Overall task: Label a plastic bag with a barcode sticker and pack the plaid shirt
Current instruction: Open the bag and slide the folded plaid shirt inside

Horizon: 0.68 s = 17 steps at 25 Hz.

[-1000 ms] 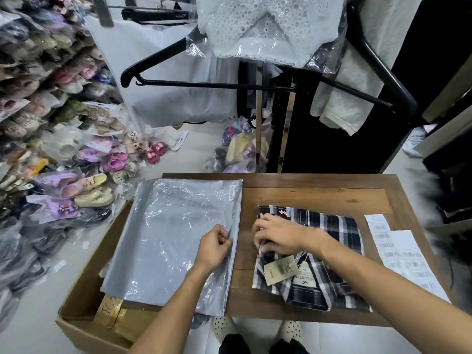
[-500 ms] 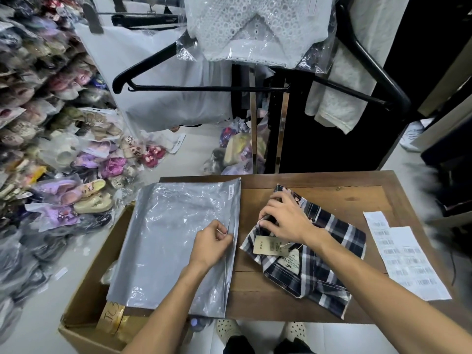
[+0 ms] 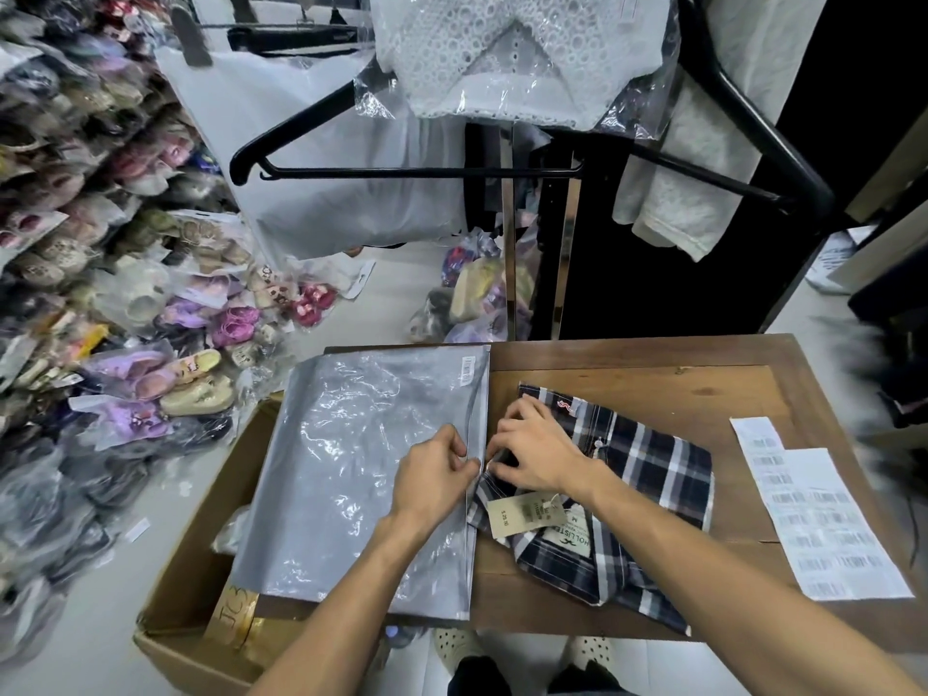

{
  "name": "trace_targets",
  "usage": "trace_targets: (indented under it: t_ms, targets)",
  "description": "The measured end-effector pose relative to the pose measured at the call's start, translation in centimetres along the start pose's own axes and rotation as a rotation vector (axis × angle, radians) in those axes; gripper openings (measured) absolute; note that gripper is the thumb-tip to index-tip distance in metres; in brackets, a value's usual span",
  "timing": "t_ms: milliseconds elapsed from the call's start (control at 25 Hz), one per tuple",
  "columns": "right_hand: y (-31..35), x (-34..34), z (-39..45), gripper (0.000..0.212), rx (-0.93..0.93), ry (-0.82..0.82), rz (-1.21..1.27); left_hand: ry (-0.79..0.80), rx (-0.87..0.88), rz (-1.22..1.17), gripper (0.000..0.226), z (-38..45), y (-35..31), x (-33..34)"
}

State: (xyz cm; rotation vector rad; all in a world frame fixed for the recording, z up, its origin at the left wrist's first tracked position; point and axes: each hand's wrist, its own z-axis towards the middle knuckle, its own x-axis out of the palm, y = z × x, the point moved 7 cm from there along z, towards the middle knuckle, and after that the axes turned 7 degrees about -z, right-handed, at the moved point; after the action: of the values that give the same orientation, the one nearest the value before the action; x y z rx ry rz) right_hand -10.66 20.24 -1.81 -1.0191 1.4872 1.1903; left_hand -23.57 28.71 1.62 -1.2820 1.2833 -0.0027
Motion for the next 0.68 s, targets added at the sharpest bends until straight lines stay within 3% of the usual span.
trace_targets:
  t_ms: [240,440,520,600,680]
  targets:
    - [0.6,0.7,0.1,0.030,0.047,0.067,-0.059,-0.126,-0.011,0.014,0.015,-0.7,-1.4,-2.0]
    - [0.7,1.4,0.1,0.034,0.048,0.113,-0.122,-0.422,0.017,-0.005,0.020,-2.1,-3.3,-4.6]
    - [0.6,1.4,0.2,0.035,0.054,0.133,-0.099,-0.400,0.014,0.081,0.019,-1.8,-3.6,-4.5]
    - [0.3,1.6,0.2,0.040,0.024,0.165,-0.041,-0.282,0.012,0.191,0.017,-1.2,-3.4,-3.5]
    - [-0.8,0.8,0.1,0.046,0.036,0.156,0.115,-0.227,0.028,0.229,0.017,-1.0,-3.0,-2.8]
